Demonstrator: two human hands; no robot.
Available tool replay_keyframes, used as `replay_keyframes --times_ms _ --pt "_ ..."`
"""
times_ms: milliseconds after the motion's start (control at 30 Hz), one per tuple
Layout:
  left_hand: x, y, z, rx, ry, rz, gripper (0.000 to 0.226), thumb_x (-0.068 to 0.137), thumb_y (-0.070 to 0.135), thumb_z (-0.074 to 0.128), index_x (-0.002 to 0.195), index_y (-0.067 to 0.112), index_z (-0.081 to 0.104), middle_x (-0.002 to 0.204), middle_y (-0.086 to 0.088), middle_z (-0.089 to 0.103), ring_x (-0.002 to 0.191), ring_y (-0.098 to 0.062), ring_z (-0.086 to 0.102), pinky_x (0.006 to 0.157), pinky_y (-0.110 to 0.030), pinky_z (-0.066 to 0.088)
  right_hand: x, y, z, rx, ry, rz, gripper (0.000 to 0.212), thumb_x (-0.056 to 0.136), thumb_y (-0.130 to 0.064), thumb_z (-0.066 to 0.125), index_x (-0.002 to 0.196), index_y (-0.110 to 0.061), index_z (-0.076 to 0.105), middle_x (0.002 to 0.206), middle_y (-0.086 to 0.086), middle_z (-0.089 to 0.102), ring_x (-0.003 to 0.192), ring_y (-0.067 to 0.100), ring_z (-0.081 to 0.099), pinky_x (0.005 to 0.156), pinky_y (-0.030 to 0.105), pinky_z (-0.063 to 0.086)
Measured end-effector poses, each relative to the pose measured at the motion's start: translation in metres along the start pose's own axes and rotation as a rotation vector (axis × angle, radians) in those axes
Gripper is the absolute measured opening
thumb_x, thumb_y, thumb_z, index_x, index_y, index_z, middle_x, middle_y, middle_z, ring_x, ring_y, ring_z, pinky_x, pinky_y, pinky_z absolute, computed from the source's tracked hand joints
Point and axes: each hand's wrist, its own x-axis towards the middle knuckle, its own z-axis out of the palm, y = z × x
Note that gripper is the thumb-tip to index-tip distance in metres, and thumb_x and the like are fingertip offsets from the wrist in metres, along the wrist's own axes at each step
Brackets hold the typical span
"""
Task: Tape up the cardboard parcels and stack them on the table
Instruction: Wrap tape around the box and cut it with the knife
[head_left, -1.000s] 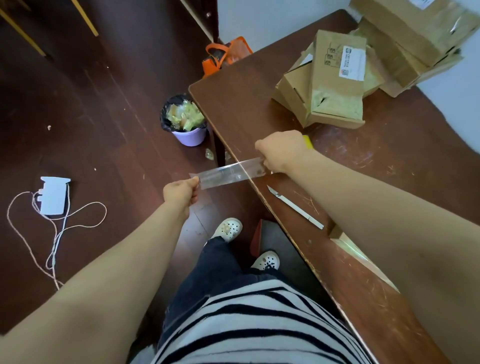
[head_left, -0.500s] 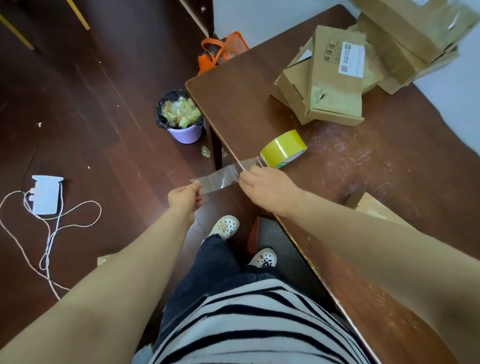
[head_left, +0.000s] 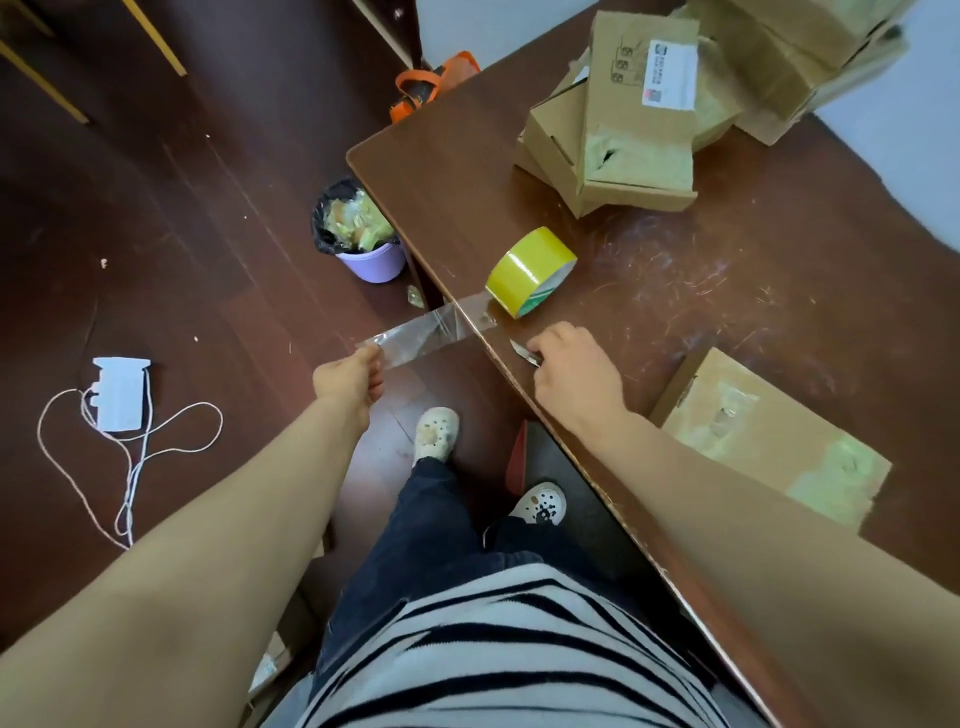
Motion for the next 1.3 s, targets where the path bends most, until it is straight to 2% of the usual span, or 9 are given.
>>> replay_keyframes --times_ms 100,233,433,633,767,933,1100,1200,1300 --pt "-0.004 0.003 0.003 0.003 0.017 0.004 0.021 0.086 0.011 0.064 0.069 0.015 0.052 0.042 0.005 0.043 0.040 -0.008 0.032 0.039 -0.019 0.029 -0.020 0.022 0.002 -0.070 -0.007 0.170 0.043 0.085 -0.018 0.055 0.127 -0.012 0.047 0.126 0.010 0.047 0.115 0.030 0.044 0.092 0.038 0.040" --pt "-0.005 0.002 0.003 0.031 0.007 -0.009 0.018 0.085 0.015 0.068 0.073 0.014 0.055 0.054 0.000 0.045 0.047 -0.010 0.036 0.042 -0.020 0.033 -0.030 0.028 0.001 -0.134 -0.106 0.199 0.031 0.091 -0.012 0.049 0.122 -0.009 0.048 0.122 0.012 0.054 0.113 0.031 0.051 0.089 0.038 0.043" --pt "-0.002 0.007 -0.001 0.066 -0.062 -0.004 0.023 0.087 0.015 0.067 0.069 0.012 0.054 0.039 0.006 0.049 0.046 -0.009 0.040 0.040 -0.019 0.036 -0.033 0.007 -0.002 0.041 -0.111 0.303 0.029 0.095 -0.024 0.042 0.114 -0.005 0.052 0.117 0.016 0.048 0.105 0.039 0.055 0.085 0.042 0.044" --pt "-0.002 0.008 -0.008 0.045 -0.128 -0.024 0.023 0.089 0.016 0.066 0.070 0.010 0.056 0.057 0.000 0.050 0.045 -0.008 0.041 0.041 -0.017 0.037 -0.029 -0.041 0.004 0.053 -0.088 0.176 0.039 0.100 -0.044 0.035 0.106 -0.011 0.055 0.100 0.010 0.059 0.095 0.031 0.058 0.068 0.037 0.041" --pt "-0.002 0.008 -0.013 0.009 -0.142 -0.039 0.024 0.088 0.016 0.068 0.069 0.010 0.055 0.055 -0.001 0.052 0.040 -0.007 0.043 0.040 -0.017 0.037 -0.001 -0.069 0.005 -0.018 -0.042 0.175 0.030 0.104 -0.031 0.030 0.106 -0.007 0.048 0.093 0.013 0.064 0.088 0.035 0.061 0.059 0.035 0.032" --pt "-0.007 0.006 -0.017 -0.021 -0.160 -0.009 0.026 0.087 0.017 0.069 0.066 0.012 0.056 0.041 0.009 0.053 0.037 -0.003 0.044 0.040 -0.015 0.038 0.023 -0.086 0.003 -0.214 -0.065 0.226 0.015 0.097 -0.011 0.046 0.109 -0.005 0.055 0.106 0.011 0.067 0.100 0.033 0.064 0.070 0.036 0.045" --pt "-0.006 0.011 -0.023 -0.039 -0.069 0.055 0.028 0.088 0.015 0.067 0.064 0.012 0.053 0.056 0.000 0.051 0.049 -0.009 0.044 0.044 -0.017 0.039 0.035 -0.094 0.008 -0.274 -0.190 0.192 0.027 0.091 -0.001 0.047 0.112 -0.009 0.063 0.111 0.007 0.065 0.105 0.030 0.062 0.066 0.036 0.038" --pt "0.004 0.017 -0.040 0.000 -0.043 0.102 0.027 0.089 0.014 0.066 0.066 0.012 0.052 0.059 -0.002 0.048 0.051 -0.010 0.043 0.046 -0.018 0.039 0.026 -0.088 0.015 -0.224 -0.255 0.202 0.024 0.093 -0.011 0.042 0.099 -0.015 0.065 0.090 0.001 0.062 0.090 0.028 0.061 0.063 0.035 0.039" --pt "0.010 0.025 -0.049 0.107 -0.099 0.171 0.031 0.088 0.011 0.064 0.061 0.013 0.050 0.053 0.000 0.045 0.049 -0.011 0.040 0.046 -0.019 0.038 0.007 -0.064 0.019 -0.050 -0.117 0.297 0.023 0.091 -0.032 0.035 0.085 -0.020 0.054 0.069 -0.003 0.051 0.072 0.025 0.052 0.060 0.029 0.037"
